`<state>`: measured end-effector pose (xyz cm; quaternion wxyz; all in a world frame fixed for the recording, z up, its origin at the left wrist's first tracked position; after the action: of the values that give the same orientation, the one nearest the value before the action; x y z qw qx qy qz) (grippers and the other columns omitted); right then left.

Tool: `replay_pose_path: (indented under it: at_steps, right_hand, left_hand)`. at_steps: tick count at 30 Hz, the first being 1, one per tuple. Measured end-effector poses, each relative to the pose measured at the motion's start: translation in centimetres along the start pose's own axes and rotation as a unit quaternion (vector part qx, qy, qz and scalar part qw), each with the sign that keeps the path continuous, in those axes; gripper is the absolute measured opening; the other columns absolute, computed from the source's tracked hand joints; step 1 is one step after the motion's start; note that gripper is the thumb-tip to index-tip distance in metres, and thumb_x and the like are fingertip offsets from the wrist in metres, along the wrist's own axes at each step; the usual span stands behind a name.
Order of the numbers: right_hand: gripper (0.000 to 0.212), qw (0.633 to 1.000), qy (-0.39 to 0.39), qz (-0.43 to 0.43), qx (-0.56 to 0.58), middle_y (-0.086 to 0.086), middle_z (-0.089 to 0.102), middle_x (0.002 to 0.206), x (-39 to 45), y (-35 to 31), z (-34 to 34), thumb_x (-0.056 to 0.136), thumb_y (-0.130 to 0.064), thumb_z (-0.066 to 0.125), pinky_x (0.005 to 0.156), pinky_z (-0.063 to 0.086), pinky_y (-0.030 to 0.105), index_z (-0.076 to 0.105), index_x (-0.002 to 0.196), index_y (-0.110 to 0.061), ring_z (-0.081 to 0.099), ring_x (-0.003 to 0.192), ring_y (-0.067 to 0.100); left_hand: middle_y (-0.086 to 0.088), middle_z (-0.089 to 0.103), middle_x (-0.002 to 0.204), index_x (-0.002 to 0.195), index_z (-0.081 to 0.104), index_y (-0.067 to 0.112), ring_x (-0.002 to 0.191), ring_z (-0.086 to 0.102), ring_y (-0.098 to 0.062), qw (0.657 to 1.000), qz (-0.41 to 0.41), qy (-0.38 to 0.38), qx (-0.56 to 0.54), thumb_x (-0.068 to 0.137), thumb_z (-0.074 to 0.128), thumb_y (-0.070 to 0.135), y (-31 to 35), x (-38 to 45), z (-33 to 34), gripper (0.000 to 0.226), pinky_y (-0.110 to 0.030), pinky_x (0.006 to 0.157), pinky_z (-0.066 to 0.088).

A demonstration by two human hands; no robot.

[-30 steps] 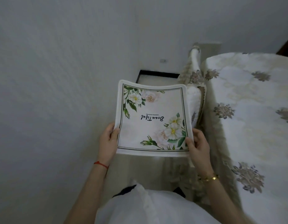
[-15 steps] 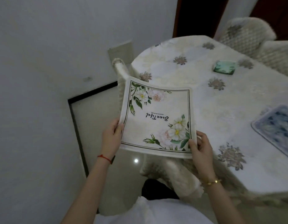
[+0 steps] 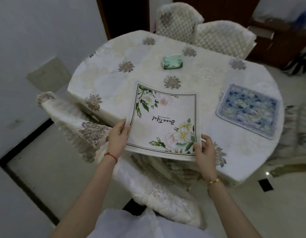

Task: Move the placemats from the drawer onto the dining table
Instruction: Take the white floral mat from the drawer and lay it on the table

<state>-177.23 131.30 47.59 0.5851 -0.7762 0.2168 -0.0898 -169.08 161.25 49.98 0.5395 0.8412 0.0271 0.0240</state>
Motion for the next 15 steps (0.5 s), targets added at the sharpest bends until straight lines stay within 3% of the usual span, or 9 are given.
replay_pose_path:
  at_steps: [5,9,11,14,15]
  right_hand:
    - [0.025,0.998,0.042,0.032,-0.037,0.001,0.070,0.089,3.2,2.0,0.5,0.092,-0.009,0.057,0.071,0.054,0.037,0.050,0.113,-0.020,0.067,0.080,0.018]
    - [0.023,0.994,0.077,0.044,-0.059,-0.002,0.066,0.083,5.6,3.0,1.3,0.091,-0.005,0.056,0.056,0.044,0.011,0.048,0.109,-0.018,0.061,0.068,0.008]
    - [0.023,0.991,0.093,0.061,-0.068,-0.003,0.065,0.081,6.9,3.9,2.0,0.092,-0.005,0.056,0.055,0.044,0.013,0.047,0.108,-0.020,0.061,0.068,0.012]
    - [0.023,0.986,0.104,0.088,-0.093,0.002,0.068,0.085,8.2,5.4,3.2,0.091,-0.007,0.055,0.060,0.049,0.026,0.050,0.110,-0.019,0.064,0.072,0.019]
    - [0.024,0.984,0.113,0.097,-0.100,0.004,0.068,0.085,8.6,6.1,3.6,0.090,-0.006,0.054,0.058,0.048,0.023,0.051,0.112,-0.015,0.063,0.071,0.018]
  left_hand:
    - [-0.011,0.068,0.100,0.106,0.063,0.012,0.095,0.062,-0.030,0.997,-0.010,-0.071,0.004,0.098,0.046,0.012,-0.9,6.2,4.2,0.018,-0.046,0.086,0.051]
    - [-0.008,0.067,0.107,0.114,0.062,0.010,0.101,0.062,-0.026,0.993,-0.026,-0.109,0.020,0.098,0.047,0.015,-1.8,10.4,7.1,0.023,-0.041,0.090,0.050]
    - [-0.007,0.067,0.106,0.112,0.063,0.010,0.099,0.062,-0.025,0.990,-0.026,-0.139,0.023,0.098,0.047,0.014,-2.7,12.4,8.7,0.022,-0.039,0.088,0.049]
    - [-0.004,0.065,0.111,0.114,0.062,0.010,0.104,0.060,-0.024,0.986,-0.033,-0.160,0.030,0.098,0.048,0.014,-3.8,14.3,10.1,0.022,-0.039,0.092,0.049]
    - [-0.001,0.063,0.112,0.116,0.061,0.009,0.105,0.059,-0.022,0.985,-0.040,-0.167,0.032,0.098,0.048,0.013,-4.2,14.9,10.6,0.023,-0.034,0.092,0.048]
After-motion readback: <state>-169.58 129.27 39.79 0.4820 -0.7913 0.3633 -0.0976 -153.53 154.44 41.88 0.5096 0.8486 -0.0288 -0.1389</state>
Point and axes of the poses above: each hand's wrist, its own x-axis towards the middle knuckle, its own z-axis out of the palm, y = z × x, the point moved 3 cm from there along x, towards the middle knuckle
